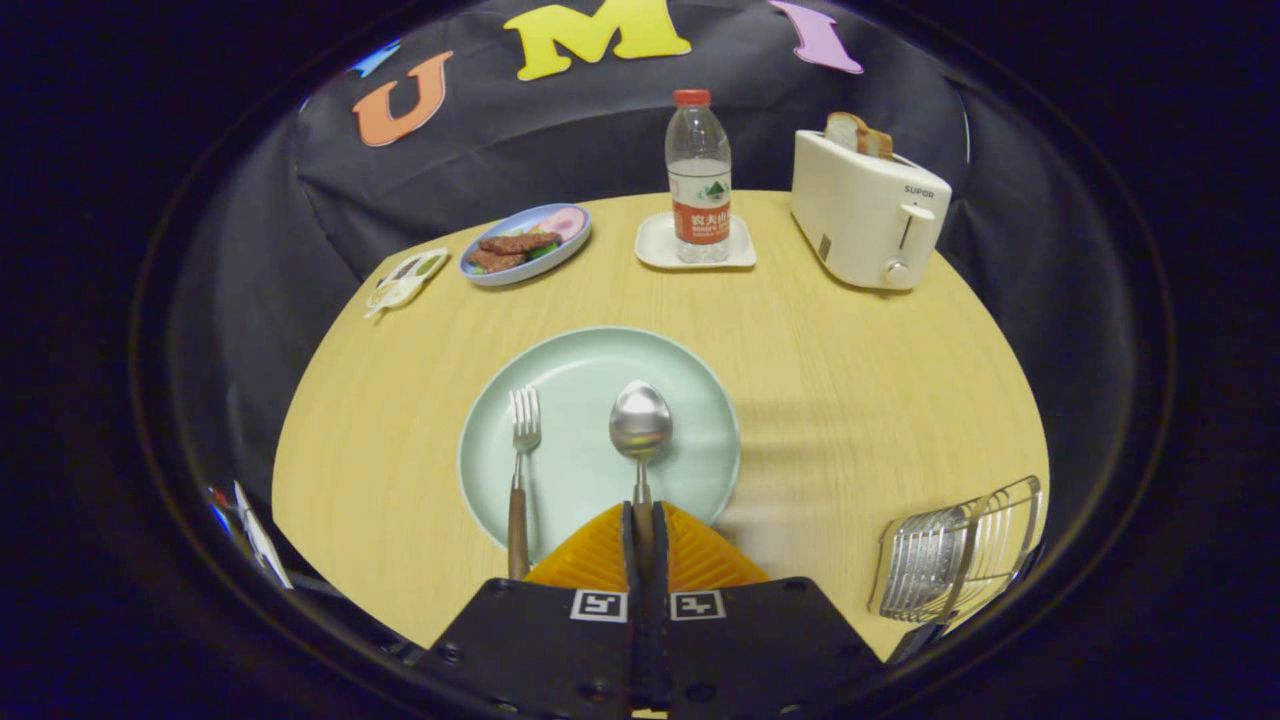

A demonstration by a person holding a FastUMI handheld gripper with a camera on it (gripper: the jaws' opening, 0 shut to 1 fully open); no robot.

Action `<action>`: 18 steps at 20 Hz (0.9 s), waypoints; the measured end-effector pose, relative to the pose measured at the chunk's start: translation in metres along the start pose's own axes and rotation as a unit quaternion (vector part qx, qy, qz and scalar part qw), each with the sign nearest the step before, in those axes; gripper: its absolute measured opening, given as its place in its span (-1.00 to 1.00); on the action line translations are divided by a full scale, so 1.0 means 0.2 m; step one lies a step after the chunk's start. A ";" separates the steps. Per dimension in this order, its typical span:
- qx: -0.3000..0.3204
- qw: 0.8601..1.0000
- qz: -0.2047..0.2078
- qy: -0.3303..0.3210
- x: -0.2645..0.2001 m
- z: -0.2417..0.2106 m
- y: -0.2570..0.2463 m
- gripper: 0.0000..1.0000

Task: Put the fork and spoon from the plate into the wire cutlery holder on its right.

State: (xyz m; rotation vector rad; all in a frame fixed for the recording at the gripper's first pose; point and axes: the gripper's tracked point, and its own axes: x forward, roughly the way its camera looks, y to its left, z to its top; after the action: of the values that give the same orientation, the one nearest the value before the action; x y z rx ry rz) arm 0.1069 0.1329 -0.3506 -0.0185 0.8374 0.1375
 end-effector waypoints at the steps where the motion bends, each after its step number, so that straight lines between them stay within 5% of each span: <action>1: -0.011 1.000 -0.003 -0.004 -0.04 0.00 -0.02 -0.98; 6: -0.050 0.998 -0.007 -0.026 -0.26 0.00 -0.15 -0.97; 18: -0.022 0.999 -0.036 -0.009 -0.67 -0.19 -0.81 -0.95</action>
State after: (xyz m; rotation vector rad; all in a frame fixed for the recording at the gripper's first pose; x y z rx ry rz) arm 0.0107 -0.0466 -0.2837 -0.0881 0.8138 0.0880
